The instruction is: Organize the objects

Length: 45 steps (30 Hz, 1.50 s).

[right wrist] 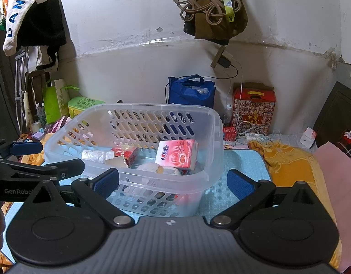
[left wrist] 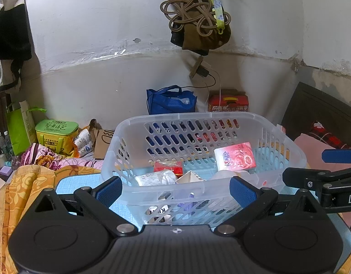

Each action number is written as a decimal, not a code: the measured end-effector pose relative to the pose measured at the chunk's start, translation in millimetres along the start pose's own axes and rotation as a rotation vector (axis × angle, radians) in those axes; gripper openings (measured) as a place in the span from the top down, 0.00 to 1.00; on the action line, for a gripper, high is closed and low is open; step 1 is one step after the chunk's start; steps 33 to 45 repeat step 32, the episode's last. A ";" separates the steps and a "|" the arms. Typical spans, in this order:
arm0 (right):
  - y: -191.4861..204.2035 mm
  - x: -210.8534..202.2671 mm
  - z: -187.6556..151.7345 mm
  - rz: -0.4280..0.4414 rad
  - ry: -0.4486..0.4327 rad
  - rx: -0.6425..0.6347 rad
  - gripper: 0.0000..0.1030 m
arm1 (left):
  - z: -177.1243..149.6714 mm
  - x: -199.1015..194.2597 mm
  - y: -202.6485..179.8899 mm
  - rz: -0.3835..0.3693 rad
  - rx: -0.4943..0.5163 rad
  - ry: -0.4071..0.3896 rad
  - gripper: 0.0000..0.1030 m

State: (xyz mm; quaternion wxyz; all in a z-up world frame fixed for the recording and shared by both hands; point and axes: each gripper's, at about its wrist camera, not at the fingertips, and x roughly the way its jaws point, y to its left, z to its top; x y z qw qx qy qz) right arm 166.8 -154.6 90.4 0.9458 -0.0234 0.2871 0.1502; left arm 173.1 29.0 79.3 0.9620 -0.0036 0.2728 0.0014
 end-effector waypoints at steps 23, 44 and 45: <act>0.6 0.9 -1.0 0.001 0.000 -0.002 0.00 | -2.6 1.2 0.3 -0.004 0.003 0.005 0.02; 1.1 0.0 -2.4 0.012 -0.007 0.001 0.00 | -1.2 -3.9 4.6 0.007 0.006 -0.025 0.02; 1.1 0.0 -2.4 0.012 -0.007 0.001 0.00 | -1.2 -3.9 4.6 0.007 0.006 -0.025 0.02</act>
